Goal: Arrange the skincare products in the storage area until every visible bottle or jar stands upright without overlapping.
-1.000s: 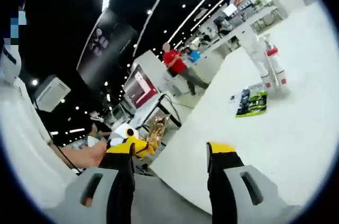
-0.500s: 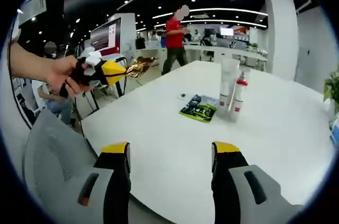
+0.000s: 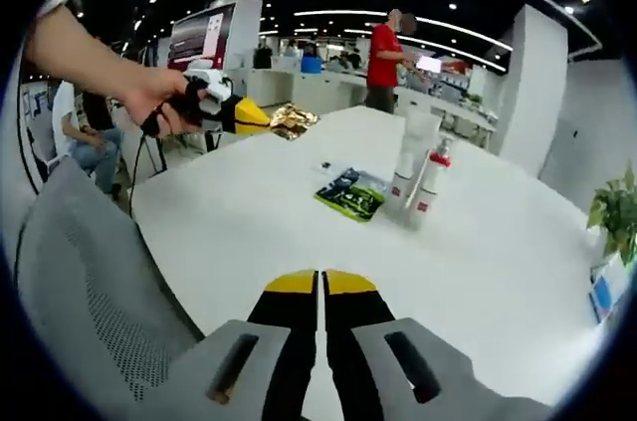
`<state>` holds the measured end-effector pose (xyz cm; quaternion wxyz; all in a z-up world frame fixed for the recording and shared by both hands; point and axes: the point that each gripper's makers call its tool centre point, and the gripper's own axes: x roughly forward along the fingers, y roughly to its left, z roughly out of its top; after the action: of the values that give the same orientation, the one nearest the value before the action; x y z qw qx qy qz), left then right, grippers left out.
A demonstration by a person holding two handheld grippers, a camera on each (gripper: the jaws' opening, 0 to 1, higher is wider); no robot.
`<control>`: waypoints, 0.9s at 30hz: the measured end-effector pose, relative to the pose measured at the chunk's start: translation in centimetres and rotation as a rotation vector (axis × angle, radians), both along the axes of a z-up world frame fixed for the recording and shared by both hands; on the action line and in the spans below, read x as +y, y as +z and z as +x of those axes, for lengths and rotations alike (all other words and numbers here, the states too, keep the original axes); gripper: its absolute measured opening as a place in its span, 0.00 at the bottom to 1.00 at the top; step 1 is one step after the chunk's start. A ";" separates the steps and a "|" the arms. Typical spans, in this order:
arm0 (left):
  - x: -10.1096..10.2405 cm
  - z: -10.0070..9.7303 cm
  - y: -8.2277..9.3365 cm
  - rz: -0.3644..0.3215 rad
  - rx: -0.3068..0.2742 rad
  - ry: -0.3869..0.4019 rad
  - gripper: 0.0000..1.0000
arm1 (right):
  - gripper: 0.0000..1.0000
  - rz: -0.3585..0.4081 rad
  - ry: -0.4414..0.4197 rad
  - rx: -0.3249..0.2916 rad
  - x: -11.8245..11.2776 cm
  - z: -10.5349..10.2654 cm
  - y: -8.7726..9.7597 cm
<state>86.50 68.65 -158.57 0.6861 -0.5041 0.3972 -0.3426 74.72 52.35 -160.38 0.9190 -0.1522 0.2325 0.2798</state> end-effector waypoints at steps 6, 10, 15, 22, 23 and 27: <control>0.7 2.5 -2.0 0.044 0.031 0.014 0.01 | 0.08 -0.021 0.017 0.026 0.2 -0.2 -0.5; 1.2 4.2 -3.0 0.054 0.045 0.029 0.01 | 0.14 -0.022 0.013 0.033 0.2 -0.3 -0.7; 1.6 5.7 -4.8 0.103 0.059 0.022 0.01 | 0.22 -0.010 0.004 0.030 0.3 -0.2 -0.6; 2.3 6.9 -7.4 0.156 0.092 0.029 0.01 | 0.27 -0.033 -0.004 0.049 0.2 -0.1 -1.3; 2.4 7.0 -7.8 0.162 0.099 0.030 0.01 | 0.27 -0.039 -0.001 0.050 0.3 -0.2 -1.3; 2.6 7.5 -8.7 0.177 0.119 0.037 0.01 | 0.26 -0.045 0.004 0.052 0.3 -0.2 -1.4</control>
<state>94.01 71.21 -167.29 0.7094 -0.4681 0.4566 -0.2631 74.53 52.63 -161.78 0.9084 -0.1661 0.2623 0.2801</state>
